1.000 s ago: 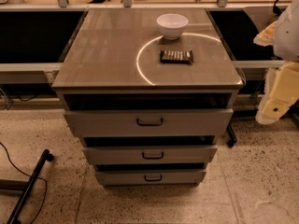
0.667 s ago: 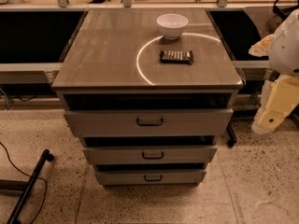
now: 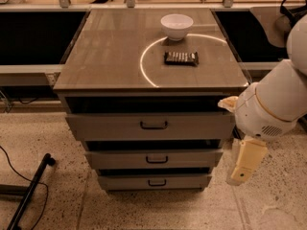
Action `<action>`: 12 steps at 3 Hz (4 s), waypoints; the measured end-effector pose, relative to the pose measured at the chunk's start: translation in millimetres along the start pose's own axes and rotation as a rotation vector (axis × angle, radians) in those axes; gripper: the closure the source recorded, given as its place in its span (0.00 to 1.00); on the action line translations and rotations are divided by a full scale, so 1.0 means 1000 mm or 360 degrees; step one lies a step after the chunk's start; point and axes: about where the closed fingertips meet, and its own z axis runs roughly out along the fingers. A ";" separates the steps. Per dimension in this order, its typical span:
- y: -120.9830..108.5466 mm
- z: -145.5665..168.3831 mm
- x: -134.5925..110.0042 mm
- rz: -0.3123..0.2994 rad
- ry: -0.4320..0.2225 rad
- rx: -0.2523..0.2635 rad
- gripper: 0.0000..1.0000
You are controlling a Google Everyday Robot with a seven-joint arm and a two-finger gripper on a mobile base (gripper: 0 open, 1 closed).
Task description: Open bottom drawer
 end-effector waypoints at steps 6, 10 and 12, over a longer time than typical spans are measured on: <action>0.036 0.209 0.006 -0.0081 -0.0144 -0.0157 0.00; 0.020 0.351 0.081 -0.0105 -0.0188 -0.0214 0.00; 0.016 0.375 0.095 -0.0142 -0.0240 -0.0227 0.00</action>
Offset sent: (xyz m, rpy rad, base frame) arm 0.0013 0.0171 -0.0824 0.0086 0.0577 0.0133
